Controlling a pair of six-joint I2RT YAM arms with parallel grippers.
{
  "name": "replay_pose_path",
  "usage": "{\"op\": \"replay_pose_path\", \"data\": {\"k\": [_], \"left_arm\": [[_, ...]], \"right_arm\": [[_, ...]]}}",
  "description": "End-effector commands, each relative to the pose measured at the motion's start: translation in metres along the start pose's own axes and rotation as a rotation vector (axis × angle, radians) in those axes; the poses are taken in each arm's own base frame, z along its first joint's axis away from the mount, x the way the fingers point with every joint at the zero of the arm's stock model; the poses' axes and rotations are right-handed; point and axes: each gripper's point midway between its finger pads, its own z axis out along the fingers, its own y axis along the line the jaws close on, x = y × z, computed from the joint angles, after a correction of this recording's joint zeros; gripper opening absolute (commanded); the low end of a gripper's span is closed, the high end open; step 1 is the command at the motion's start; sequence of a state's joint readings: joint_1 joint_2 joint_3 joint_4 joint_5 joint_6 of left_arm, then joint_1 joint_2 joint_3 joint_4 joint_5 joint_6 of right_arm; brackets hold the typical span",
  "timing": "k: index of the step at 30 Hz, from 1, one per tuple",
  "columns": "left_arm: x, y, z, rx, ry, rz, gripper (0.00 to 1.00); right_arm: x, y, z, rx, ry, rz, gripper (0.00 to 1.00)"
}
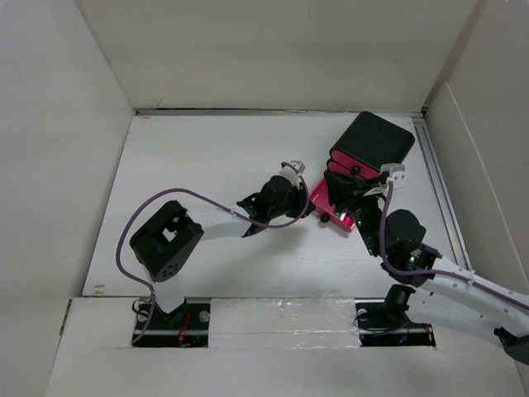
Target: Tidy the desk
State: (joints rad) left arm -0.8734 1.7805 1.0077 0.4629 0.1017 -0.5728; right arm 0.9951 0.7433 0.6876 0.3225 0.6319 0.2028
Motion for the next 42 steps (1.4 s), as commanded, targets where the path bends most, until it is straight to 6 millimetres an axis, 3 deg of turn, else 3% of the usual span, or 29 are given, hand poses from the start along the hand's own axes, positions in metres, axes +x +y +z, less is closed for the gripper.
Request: {"op": "replay_pose_path", "data": {"k": [1,4,7,13,15,16,22,27,31,32,37,42], "left_arm": [[-0.004,-0.01,-0.02,0.064,-0.056,0.049,0.11],[0.025,-0.014,-0.019,0.079,0.001,0.068,0.01],[0.042,-0.019,-0.013,0.079,0.032,0.078,0.0],[0.044,-0.014,0.021,0.032,0.063,0.069,0.0],[0.044,-0.014,0.029,0.021,0.079,0.081,0.16],[0.048,-0.011,0.037,0.007,0.102,0.093,0.32],[0.051,-0.005,0.045,-0.015,0.113,0.104,0.39],[0.048,0.003,0.054,-0.07,0.111,0.124,0.39],[0.045,0.003,0.063,-0.08,0.106,0.132,0.34],[0.044,0.002,0.064,-0.077,0.106,0.133,0.29],[0.028,-0.016,0.067,-0.024,0.072,0.127,0.13],[0.012,-0.031,0.071,0.012,0.039,0.122,0.12]], "right_arm": [[-0.022,0.007,0.004,-0.01,-0.053,0.039,0.33],[-0.02,0.006,0.006,0.0,-0.052,0.038,0.33],[-0.018,0.009,0.007,-0.014,-0.045,0.034,0.33],[-0.016,0.01,0.008,-0.012,-0.036,0.024,0.32],[-0.016,0.008,0.007,-0.004,-0.041,0.029,0.33],[-0.017,0.008,0.007,-0.007,-0.042,0.031,0.33],[-0.016,0.007,0.007,-0.004,-0.042,0.03,0.33],[-0.013,0.008,0.009,-0.004,-0.034,0.028,0.33],[-0.014,0.008,0.009,-0.003,-0.036,0.029,0.33],[-0.016,0.008,0.008,-0.004,-0.04,0.031,0.33],[-0.016,0.008,0.008,-0.007,-0.04,0.032,0.33],[-0.014,0.01,0.009,-0.012,-0.034,0.027,0.33]]}}
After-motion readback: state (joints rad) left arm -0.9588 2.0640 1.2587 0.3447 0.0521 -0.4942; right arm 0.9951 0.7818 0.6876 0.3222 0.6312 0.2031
